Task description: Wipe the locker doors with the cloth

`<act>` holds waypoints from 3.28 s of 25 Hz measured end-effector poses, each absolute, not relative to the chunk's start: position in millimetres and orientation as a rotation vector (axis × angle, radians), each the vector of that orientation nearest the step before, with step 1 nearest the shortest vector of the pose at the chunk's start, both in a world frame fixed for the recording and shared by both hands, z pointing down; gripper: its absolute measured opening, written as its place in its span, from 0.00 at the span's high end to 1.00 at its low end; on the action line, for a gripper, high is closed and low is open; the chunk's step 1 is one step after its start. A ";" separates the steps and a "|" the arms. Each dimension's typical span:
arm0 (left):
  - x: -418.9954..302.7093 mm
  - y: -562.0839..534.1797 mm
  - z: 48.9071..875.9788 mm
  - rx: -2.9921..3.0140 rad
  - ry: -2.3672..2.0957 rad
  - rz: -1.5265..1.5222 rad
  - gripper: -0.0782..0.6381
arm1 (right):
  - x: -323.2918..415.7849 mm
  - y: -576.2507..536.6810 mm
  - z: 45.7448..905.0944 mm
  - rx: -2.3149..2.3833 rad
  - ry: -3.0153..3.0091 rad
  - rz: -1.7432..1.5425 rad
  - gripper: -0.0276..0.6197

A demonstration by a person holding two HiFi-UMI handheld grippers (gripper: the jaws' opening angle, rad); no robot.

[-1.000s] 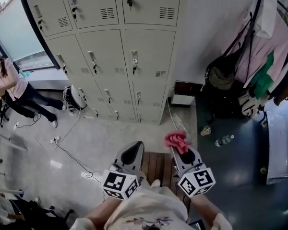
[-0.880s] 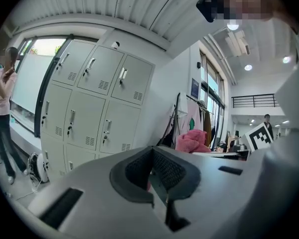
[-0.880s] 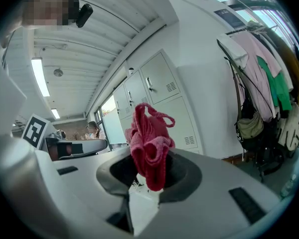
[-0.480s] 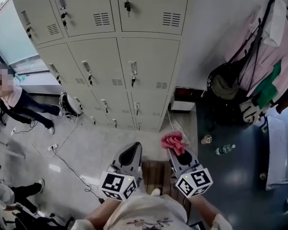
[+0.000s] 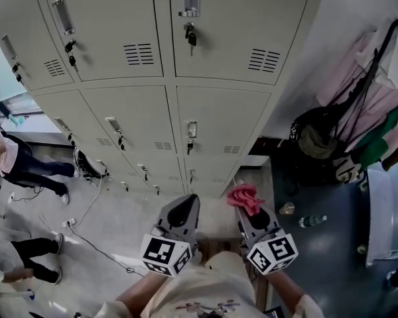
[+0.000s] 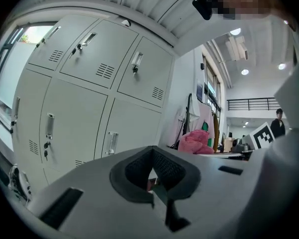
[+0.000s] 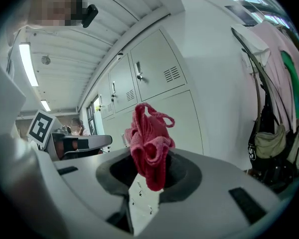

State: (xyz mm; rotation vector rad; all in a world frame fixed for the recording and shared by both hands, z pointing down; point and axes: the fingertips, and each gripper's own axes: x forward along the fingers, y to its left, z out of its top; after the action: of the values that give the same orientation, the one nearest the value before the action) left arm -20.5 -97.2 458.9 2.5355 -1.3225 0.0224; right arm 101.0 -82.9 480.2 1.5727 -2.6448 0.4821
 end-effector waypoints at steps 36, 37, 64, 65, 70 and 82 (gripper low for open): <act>-25.3 -213.6 400.6 2.604 -1.363 -0.040 0.88 | 91.6 -220.6 365.5 1.490 -2.774 0.088 0.80; -24.2 -217.1 394.0 2.614 -1.353 -0.042 0.88 | 92.3 -224.7 357.7 1.491 -2.769 0.063 0.80; -3.7 -243.2 303.0 2.769 -1.235 -0.037 0.88 | 103.6 -282.2 190.3 1.510 -2.795 -0.184 0.80; -4.0 -244.1 295.7 2.786 -1.236 -0.028 0.88 | 101.2 -284.2 182.4 1.507 -2.804 -0.192 0.80; -6.9 -249.7 265.9 2.830 -1.212 -0.024 0.88 | 77.5 -292.2 152.5 1.458 -2.834 -0.241 0.80; -18.0 -254.2 242.3 2.859 -1.219 -0.021 0.88 | 4.8 -298.7 77.5 1.298 -2.936 -0.212 0.80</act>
State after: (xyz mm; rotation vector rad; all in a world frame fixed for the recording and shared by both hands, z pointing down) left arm -18.0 -254.2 242.3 2.8592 -1.2186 -0.0206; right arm 4.8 -298.7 77.5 1.2976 -2.9357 -0.2123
